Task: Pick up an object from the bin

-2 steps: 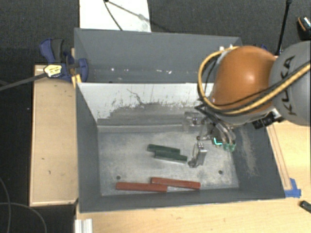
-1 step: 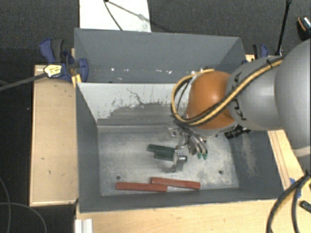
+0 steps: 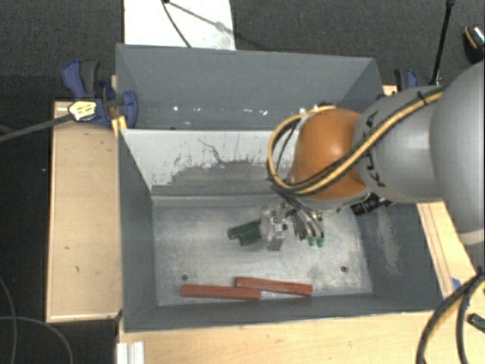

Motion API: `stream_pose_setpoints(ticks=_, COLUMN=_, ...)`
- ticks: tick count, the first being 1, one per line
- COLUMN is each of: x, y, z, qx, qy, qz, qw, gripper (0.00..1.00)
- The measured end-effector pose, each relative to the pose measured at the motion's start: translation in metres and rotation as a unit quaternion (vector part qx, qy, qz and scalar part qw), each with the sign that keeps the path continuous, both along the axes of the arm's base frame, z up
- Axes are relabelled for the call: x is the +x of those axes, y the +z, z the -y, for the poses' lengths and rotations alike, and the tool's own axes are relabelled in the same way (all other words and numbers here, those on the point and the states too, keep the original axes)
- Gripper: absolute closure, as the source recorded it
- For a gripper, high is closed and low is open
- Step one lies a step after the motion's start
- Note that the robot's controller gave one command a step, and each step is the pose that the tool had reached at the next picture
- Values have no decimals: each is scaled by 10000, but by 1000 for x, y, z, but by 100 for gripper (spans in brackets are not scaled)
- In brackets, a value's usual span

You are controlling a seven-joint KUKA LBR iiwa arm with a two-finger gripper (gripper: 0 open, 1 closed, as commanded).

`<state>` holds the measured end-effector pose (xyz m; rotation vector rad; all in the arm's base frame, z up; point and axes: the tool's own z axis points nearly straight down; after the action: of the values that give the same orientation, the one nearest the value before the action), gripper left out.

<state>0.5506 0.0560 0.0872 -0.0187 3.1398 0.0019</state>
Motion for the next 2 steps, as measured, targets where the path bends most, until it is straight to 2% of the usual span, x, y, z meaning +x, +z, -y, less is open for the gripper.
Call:
stream_pose_setpoints(ticks=1, x=0, y=0, z=0, qx=0, qy=-10, qz=0, qw=10000, gripper=0)
stream_pose_setpoints(ticks=2, x=21, y=-17, z=-30, qx=2, qy=487, qz=16, qw=9988, gripper=0)
